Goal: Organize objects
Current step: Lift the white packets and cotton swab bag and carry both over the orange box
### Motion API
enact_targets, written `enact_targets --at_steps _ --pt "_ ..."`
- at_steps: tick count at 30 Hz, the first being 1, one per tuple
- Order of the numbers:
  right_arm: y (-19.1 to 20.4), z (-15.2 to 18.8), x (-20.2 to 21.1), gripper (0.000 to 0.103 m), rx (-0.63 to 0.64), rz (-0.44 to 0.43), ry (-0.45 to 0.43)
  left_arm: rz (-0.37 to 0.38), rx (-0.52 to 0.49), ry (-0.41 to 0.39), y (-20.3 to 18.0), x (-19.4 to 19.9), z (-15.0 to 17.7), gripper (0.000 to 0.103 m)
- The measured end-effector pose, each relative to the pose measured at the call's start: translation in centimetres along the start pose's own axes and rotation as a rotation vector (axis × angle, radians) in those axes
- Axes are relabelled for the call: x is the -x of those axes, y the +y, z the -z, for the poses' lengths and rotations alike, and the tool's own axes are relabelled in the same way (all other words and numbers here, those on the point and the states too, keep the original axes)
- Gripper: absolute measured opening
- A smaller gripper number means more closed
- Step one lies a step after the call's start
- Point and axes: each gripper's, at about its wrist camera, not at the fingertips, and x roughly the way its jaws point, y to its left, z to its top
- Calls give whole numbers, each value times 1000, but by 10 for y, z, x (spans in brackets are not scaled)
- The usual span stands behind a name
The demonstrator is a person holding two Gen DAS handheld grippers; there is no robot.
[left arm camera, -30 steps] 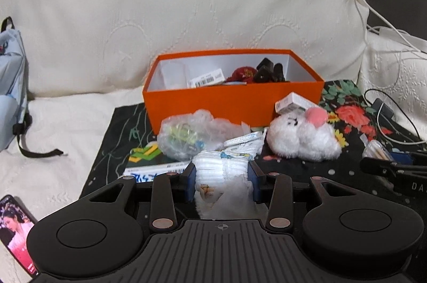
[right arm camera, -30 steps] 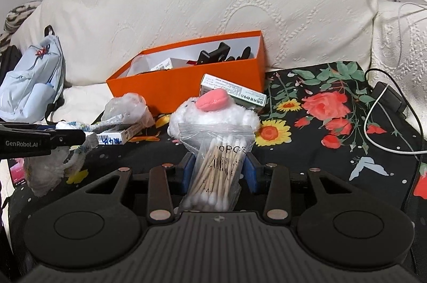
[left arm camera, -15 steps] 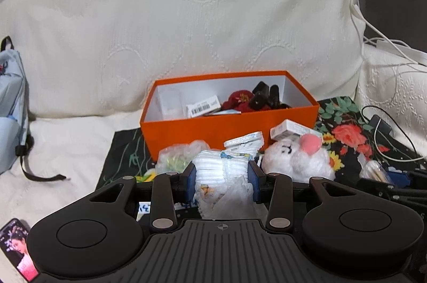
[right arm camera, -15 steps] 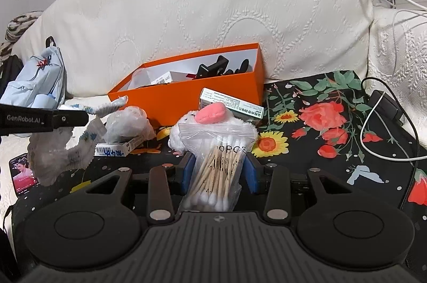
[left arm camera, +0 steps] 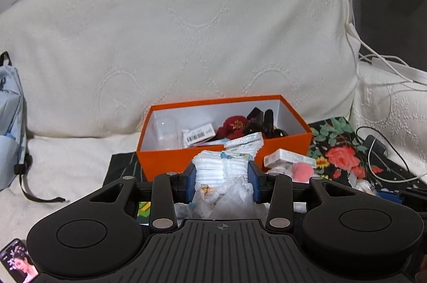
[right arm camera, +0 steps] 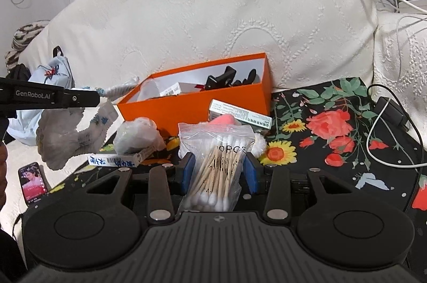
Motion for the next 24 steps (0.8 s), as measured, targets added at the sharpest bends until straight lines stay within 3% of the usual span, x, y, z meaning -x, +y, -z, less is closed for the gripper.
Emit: enact_targets --at_steps 24 --pt "20 -43 -12 46 -3 -79 -68 5 4 -23 11 -23 -21 97"
